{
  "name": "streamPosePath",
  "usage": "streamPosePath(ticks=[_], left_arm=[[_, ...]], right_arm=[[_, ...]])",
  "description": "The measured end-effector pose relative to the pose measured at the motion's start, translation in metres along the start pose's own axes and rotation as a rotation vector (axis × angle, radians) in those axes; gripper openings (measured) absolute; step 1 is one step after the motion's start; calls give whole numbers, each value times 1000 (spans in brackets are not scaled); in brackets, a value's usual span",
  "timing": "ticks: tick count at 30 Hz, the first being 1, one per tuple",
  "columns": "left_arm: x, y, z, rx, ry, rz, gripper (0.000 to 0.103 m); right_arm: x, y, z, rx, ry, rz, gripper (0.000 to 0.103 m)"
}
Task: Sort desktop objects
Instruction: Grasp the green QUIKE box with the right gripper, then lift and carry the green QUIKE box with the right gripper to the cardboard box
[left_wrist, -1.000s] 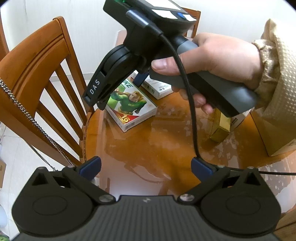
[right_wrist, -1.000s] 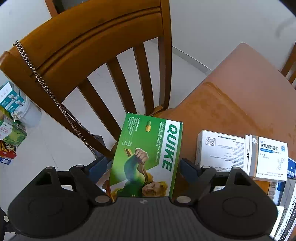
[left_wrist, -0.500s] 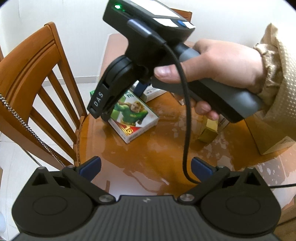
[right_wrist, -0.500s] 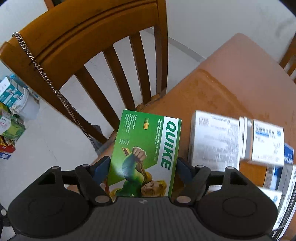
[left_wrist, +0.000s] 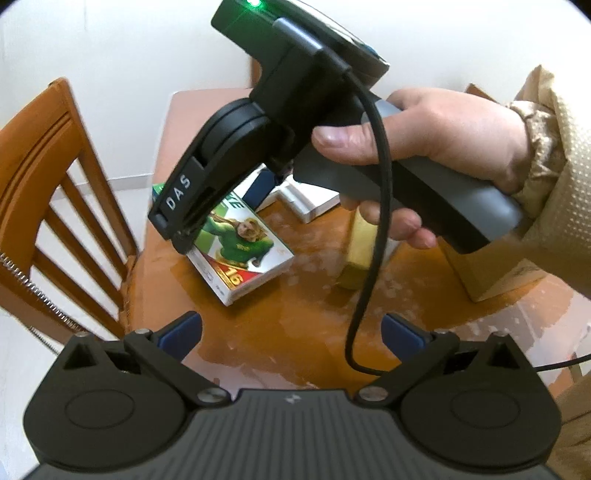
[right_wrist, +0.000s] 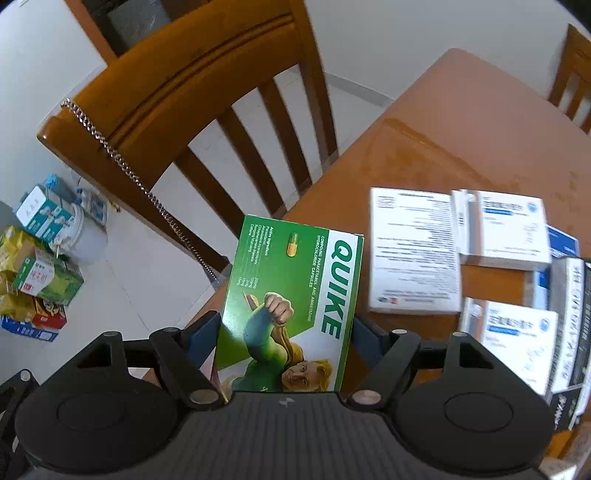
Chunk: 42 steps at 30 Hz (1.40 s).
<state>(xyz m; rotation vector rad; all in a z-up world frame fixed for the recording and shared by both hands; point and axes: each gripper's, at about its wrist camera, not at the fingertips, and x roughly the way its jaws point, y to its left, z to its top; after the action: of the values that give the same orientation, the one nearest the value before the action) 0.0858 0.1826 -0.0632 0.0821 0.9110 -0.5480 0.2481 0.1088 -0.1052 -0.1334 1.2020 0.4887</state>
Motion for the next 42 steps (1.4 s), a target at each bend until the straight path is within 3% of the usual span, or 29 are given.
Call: streamPosePath(ticks=[7,15,25,32,42], left_arm=[[3,-20,11,89,18,-41,103],[7,-43,24,179,38,-66,103],[8,-66,35,158,32,-129,103],[15,-99,46,186,10,-177,103],[32,-148,58,260,24,-204,103]], right_arm=[[-18,-16,-11,105,-74,-31,81],[-60,-53,-33,236,-178,1,81],[-116,-108,-61,375,-321,34,81],[-152,-160,-92,509,-409,91,81],[-215,-225,-155,634,-518,35,81]])
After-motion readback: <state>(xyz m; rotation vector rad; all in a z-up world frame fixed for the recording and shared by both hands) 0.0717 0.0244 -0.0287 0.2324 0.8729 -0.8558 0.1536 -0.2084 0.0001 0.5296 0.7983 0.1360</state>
